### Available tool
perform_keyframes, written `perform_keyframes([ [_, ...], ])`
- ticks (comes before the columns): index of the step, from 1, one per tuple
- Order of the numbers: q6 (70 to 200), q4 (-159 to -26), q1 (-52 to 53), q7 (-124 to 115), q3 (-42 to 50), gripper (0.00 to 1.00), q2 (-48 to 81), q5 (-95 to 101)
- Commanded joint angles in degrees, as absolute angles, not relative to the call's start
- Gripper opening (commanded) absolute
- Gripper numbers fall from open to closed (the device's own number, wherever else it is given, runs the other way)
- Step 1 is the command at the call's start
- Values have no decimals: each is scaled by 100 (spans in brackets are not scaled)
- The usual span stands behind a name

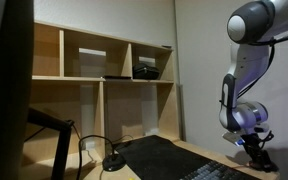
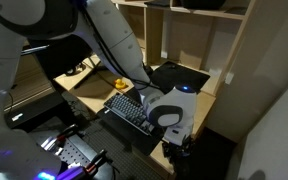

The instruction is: Move the rubber duck and the mouse to the left

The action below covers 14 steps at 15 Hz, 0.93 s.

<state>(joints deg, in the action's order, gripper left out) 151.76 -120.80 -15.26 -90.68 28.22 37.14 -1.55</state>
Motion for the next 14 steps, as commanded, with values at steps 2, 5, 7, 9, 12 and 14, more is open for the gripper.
perform_keyframes([
  [2, 15439, -12023, -1513, -8985, 2776, 48, 3879, -277],
  [5, 15646, -12265, -1382, -8858, 2733, 48, 3342, -283],
  [7, 15945, -12515, -1162, -8770, 2713, 48, 2785, -251],
  [9, 16081, -12673, -1036, -8597, 2608, 48, 2265, -250],
  [12, 16281, -13008, -858, -8340, 2498, 48, 1297, -218],
  [14, 16088, -12546, -847, -8605, 2545, 73, 1800, -167],
])
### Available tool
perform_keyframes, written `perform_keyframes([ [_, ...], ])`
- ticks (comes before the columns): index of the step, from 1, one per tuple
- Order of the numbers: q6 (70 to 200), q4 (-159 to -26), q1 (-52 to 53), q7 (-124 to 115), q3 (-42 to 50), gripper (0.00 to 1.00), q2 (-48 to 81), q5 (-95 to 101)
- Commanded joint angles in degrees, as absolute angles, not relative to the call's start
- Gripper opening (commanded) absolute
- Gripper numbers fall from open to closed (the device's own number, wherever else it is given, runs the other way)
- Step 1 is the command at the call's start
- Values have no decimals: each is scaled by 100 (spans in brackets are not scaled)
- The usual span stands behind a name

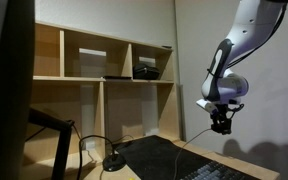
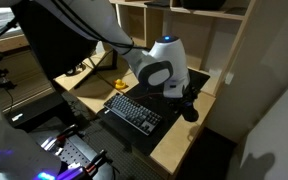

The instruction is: Move the rubber duck and the mouse to the left

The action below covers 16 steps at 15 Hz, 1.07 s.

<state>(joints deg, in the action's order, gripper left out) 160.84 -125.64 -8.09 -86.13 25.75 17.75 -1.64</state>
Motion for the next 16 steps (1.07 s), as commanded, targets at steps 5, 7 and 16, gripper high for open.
perform_keyframes([
  [5, 16285, -12918, -593, -8337, 2261, 48, 1219, 189],
  [7, 16232, -13011, -327, -8341, 1975, 48, 1016, 303],
  [16, 16175, -12937, -282, -7366, 955, 48, 966, -767],
])
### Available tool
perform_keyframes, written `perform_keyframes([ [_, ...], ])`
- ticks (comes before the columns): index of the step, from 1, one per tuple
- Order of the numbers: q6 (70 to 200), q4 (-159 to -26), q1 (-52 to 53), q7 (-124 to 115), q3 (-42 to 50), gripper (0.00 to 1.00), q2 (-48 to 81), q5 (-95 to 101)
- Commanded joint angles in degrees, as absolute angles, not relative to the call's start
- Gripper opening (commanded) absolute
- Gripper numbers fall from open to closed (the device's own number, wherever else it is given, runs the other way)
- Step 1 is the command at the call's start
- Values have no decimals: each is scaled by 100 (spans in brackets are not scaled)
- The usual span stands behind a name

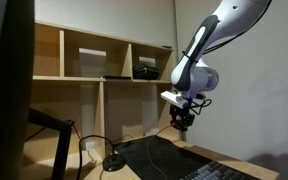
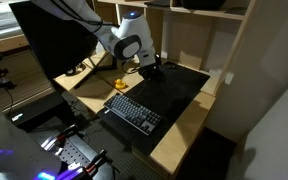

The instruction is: Move the rubber duck and the mouse to the left

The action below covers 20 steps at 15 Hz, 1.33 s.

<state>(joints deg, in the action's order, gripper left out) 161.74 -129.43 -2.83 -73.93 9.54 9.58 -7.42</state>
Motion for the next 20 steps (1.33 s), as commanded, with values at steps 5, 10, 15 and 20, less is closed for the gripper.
perform_keyframes([
  [5, 16043, -12600, 0, -6890, 299, 48, 1245, -1153],
  [10, 16139, -12525, 219, -6975, 81, 73, 1306, -1456],
  [15, 15809, -12288, 273, -7006, 118, 48, 1586, -1389],
  [20, 15304, -11787, 741, -7200, 100, 48, 2370, -982],
])
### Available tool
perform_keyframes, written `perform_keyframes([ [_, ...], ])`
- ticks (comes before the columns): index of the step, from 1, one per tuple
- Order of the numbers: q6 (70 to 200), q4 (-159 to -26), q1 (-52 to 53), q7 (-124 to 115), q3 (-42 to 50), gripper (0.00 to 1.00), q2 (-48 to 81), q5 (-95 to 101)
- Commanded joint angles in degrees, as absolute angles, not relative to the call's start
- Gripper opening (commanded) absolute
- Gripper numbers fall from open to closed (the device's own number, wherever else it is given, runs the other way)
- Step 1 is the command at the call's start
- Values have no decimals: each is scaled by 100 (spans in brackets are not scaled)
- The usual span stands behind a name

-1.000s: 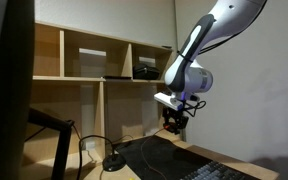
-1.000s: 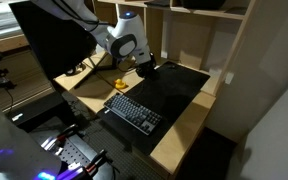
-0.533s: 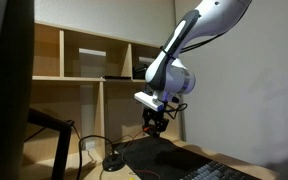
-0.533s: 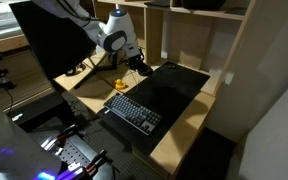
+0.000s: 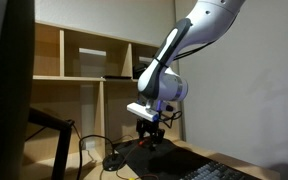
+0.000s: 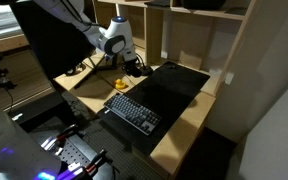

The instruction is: Move the rubber duck and the mouse to the left

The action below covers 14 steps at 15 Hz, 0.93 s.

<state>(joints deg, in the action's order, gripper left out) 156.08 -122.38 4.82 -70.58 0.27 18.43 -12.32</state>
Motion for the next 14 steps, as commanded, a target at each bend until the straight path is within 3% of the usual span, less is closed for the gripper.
perform_keyframes([
  [1, 15250, -11669, 844, -7292, 143, 48, 2535, -892],
  [3, 15318, -11536, 1015, -7533, 245, 48, 2695, -781],
  [4, 15453, -11832, 907, -7343, 125, 73, 2511, -937],
  [6, 15454, -11682, 987, -7454, 175, 73, 2672, -878],
  [7, 15454, -11649, 990, -7460, 184, 48, 2688, -874],
  [14, 15462, -11196, 1480, -8738, 1086, 48, 3564, -63],
])
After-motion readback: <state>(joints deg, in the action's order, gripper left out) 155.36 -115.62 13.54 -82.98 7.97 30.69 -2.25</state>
